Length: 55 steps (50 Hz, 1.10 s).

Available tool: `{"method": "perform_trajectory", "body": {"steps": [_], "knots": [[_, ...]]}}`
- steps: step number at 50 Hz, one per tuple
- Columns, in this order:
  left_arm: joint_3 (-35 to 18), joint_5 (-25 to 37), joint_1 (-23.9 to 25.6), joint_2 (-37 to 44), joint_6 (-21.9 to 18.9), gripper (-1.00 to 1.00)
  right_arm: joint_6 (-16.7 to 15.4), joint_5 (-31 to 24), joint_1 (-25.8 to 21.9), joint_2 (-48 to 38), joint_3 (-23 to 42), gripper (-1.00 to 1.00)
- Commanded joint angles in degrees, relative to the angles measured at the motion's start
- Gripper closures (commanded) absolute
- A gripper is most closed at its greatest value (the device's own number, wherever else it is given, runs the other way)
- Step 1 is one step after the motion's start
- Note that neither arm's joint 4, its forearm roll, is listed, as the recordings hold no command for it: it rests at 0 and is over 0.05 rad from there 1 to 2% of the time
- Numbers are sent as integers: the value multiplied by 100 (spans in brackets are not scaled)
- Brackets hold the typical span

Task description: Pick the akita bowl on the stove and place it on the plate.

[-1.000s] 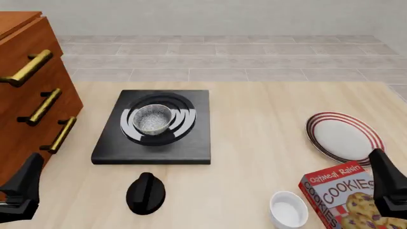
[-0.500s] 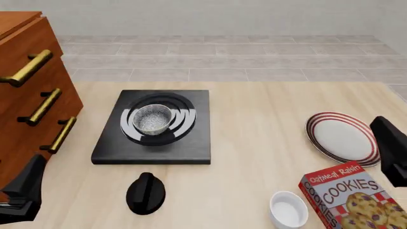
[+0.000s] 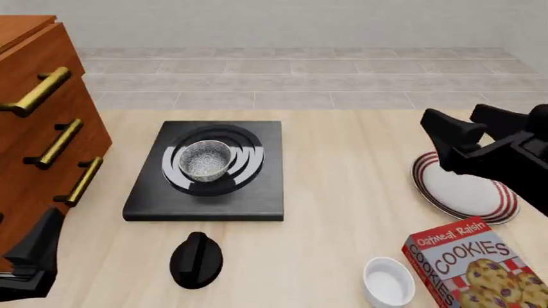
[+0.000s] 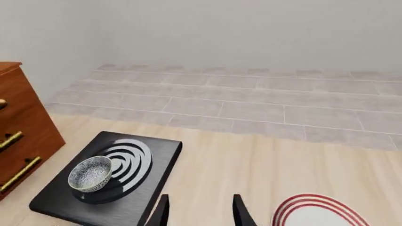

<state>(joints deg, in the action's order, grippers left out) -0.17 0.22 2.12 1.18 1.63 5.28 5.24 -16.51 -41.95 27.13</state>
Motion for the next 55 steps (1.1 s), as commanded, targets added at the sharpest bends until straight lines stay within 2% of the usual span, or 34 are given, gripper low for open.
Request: {"method": "perform_trajectory", "body": {"steps": [1,3,5,10,19,28,30,38,52,55], "knots": [[6,15,48,-24,-9,-100,311,519,-589,-1342,489,-100],[3,-24,37,28,12,-100,160,606,-885,-1781,620,-100],[9,-113,31,125,47,-100,320,820,-877,-2046,651,-100],[12,-177,77,139,-154,-100,370,1008,-943,-2491,856,-100],[16,-320,31,306,-75,-100,489,1171,-1239,-3220,1352,-100],[15,-297,31,282,-97,-100,533,915,-1680,-4070,2067,-100],[15,-154,43,85,-300,-100,599,852,-1748,-4201,2189,-100],[15,-152,88,121,-166,-100,733,729,-1842,-4523,2552,-100],[6,-61,86,37,-118,-100,1157,971,-2099,-5363,2930,-100],[9,-71,90,51,-100,-100,1166,924,-2182,-5527,3069,-100]]}}
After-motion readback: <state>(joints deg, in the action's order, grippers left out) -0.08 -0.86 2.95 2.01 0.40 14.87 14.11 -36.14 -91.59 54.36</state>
